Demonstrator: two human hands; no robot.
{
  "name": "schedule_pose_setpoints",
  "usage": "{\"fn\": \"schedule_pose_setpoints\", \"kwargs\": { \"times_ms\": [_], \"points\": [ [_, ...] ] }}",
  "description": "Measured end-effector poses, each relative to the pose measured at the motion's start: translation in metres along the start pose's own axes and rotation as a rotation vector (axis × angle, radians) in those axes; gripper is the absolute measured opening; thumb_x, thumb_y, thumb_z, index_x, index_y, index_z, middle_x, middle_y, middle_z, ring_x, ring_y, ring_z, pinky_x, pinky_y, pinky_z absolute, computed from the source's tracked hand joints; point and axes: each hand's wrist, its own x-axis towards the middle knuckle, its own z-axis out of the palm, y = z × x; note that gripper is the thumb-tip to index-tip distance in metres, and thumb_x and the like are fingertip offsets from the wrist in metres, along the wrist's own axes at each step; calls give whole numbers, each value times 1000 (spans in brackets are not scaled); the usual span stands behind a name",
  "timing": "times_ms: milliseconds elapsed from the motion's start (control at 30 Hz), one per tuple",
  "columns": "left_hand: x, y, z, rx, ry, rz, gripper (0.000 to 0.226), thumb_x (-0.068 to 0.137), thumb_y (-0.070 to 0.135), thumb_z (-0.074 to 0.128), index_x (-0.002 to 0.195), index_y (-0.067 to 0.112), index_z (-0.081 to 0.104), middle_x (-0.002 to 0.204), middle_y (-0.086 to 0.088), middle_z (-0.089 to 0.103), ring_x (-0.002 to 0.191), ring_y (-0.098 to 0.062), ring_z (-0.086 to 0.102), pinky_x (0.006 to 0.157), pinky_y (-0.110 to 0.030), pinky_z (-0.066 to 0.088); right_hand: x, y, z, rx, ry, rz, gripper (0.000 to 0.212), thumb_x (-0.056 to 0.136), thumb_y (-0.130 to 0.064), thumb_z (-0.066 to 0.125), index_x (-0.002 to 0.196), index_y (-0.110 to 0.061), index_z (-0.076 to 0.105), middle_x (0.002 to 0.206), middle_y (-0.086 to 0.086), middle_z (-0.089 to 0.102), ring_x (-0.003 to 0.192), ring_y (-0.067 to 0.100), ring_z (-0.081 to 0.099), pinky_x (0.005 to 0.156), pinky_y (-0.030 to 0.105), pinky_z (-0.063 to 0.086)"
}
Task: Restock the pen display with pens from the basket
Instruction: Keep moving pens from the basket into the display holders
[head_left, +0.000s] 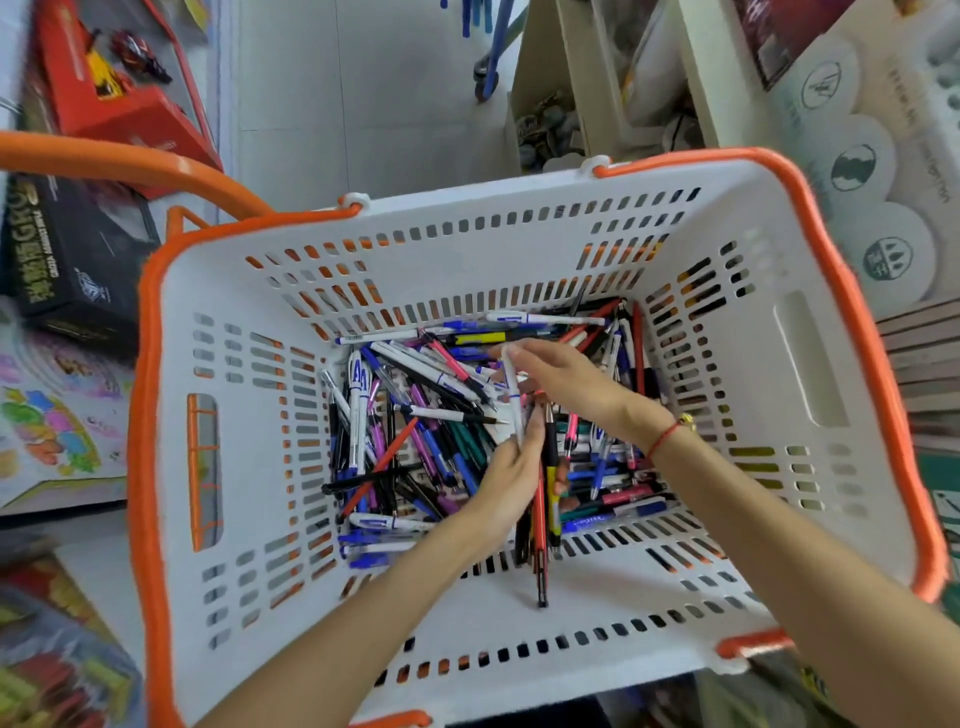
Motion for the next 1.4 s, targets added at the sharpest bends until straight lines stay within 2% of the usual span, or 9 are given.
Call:
{"fn": "schedule_pose_setpoints", "kwargs": {
  "times_ms": [167,333,500,633,767,933,1033,1200,1400],
  "points": [
    [-6,7,-2,-2,78,-43,60,97,54,29,131,8,48,69,0,55,54,0,57,54,-6,46,-2,-9,1,57,43,-73,39,103,-26,46,140,-16,45,118,-2,60,79,4,65,71,16,54],
    [-9,6,-1,46,75,12,35,90,48,52,88,13,55,63,1,50,56,-8,53,57,-16,50,1,-10,6,-129,87,-94,28,105,-19,38,111,-3,61,77,10,59,45,-1,43,51,11,35],
    [-24,-5,4,167,-40,-52,9,90,18,68,95,15,61,75,2,62,58,-2,62,60,-17,54,-19,2,13,-113,17,33,36,105,-21,34,86,-5,59,90,17,57,76,23,46,74,46,43],
    [-31,-1,-3,175,-186,-206,21,90,22,69,107,13,63,81,0,67,67,-6,66,68,-20,56,-29,11,17,2,-124,174,38,103,-18,32,78,-11,61,100,7,64,93,19,56,91,31,45],
    [-36,2,-16,189,-218,-313,22,93,30,65,101,10,64,79,0,66,64,-7,63,67,-21,55,-37,17,19,-132,-186,334,33,103,-21,39,79,-18,61,84,0,56,78,13,53,66,21,41],
    [-30,8,-1,-95,-48,-223,28,94,29,62,115,11,63,88,1,70,78,-9,67,67,-23,53,-36,5,8,32,11,117,25,100,-19,50,93,-5,71,67,-10,61,63,0,55,64,12,41],
    [-29,6,12,-176,-13,-221,22,94,23,62,110,9,64,88,-2,71,80,-12,69,72,-26,56,-37,-7,10,-16,-10,5,26,100,-2,42,97,3,67,86,-4,65,82,9,63,73,8,45],
    [-44,-5,7,104,-141,-260,39,92,43,59,109,10,69,115,2,70,117,-8,57,110,-33,32,-47,5,13,-176,-88,-74,26,98,-8,49,86,-19,70,89,-3,72,98,42,63,95,53,47],
    [-51,18,15,205,-171,-232,34,101,43,43,100,14,60,87,-1,61,78,-5,63,73,-11,47,-55,-22,-14,-124,-138,7,32,100,-29,52,127,-15,60,127,4,62,121,22,54,100,31,39]
  ]
}}
